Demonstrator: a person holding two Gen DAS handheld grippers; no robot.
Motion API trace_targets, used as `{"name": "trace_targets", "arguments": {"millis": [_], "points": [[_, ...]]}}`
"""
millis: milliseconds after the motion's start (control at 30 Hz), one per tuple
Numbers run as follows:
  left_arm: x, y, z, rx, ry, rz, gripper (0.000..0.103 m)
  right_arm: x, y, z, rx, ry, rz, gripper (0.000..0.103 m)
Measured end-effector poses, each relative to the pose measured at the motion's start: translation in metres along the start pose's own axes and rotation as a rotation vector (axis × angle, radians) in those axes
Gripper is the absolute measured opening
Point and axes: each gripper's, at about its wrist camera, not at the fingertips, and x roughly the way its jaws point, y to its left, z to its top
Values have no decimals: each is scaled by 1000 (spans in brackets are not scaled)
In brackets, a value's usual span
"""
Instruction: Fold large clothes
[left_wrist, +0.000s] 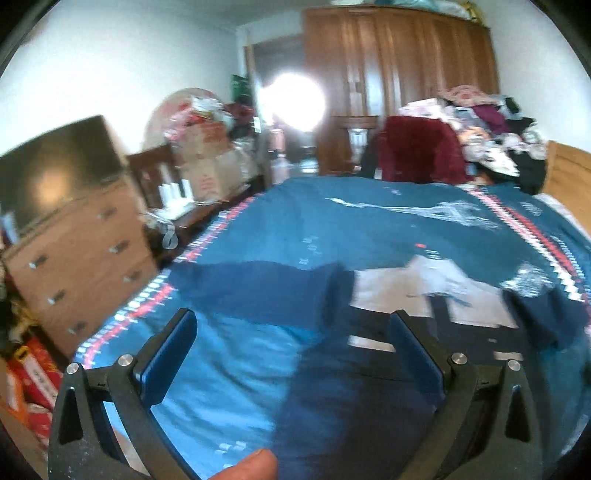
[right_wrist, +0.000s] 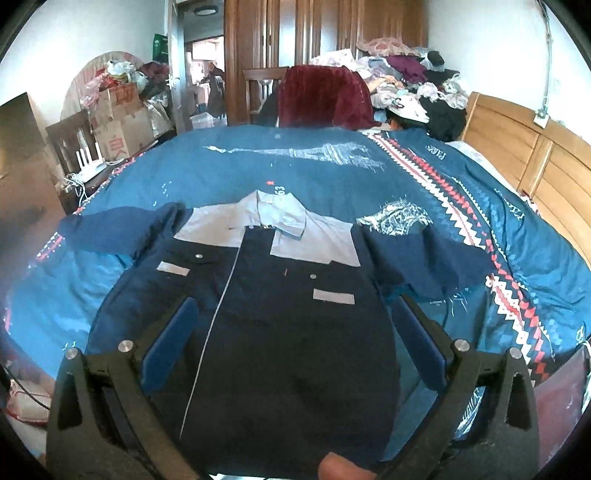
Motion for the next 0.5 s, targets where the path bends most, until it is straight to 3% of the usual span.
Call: {"name": "trace_targets", "arguments": {"millis": [167, 300, 400, 500], "points": [[5, 35, 0, -34, 2, 26, 103, 0, -2, 0, -3, -5, 22, 103], [7, 22, -9, -20, 10, -10, 103, 9, -14, -6, 16, 19, 33, 103], [7, -12, -15, 7, 10, -117, 103, 20, -33, -15, 38, 50, 25, 103], [3, -63, -25, 49, -1, -291, 103, 29, -60, -27, 53, 67, 0, 103]]}}
